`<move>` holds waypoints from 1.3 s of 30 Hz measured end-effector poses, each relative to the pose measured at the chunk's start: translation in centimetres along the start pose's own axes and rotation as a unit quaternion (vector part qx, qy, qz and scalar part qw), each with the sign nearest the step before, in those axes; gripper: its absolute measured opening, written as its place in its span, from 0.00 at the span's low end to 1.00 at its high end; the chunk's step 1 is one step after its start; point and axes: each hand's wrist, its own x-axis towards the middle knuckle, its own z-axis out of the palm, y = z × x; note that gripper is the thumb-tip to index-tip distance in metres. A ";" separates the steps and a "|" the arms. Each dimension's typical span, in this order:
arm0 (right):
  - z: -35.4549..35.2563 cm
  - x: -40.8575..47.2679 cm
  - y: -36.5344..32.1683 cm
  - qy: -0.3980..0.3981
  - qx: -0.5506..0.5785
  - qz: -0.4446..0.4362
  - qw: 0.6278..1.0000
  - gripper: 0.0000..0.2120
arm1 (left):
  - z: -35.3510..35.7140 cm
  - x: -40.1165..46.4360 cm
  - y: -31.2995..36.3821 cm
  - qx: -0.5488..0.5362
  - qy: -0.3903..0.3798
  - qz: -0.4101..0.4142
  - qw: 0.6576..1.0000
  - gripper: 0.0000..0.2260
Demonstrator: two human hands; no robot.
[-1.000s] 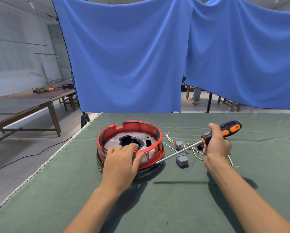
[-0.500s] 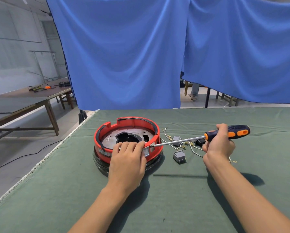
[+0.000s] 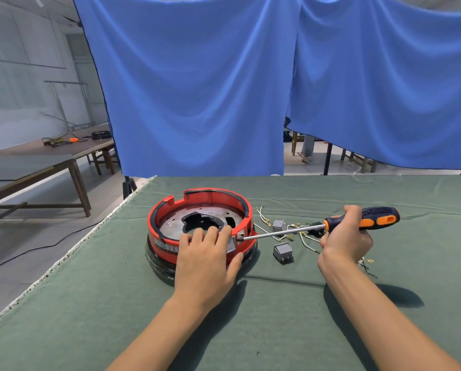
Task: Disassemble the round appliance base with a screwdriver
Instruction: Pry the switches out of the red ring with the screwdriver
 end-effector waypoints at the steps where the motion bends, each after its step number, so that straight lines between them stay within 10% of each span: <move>1: -0.1 -0.1 0.1 0.003 0.001 -0.003 1.000 0.15 | 0.1 0.0 0.0 0.009 0.001 0.004 1.000 0.23; 39: 2.0 0.4 1.5 0.070 -0.049 0.077 0.993 0.13 | 1.9 0.3 -1.1 -0.033 0.106 0.023 0.994 0.27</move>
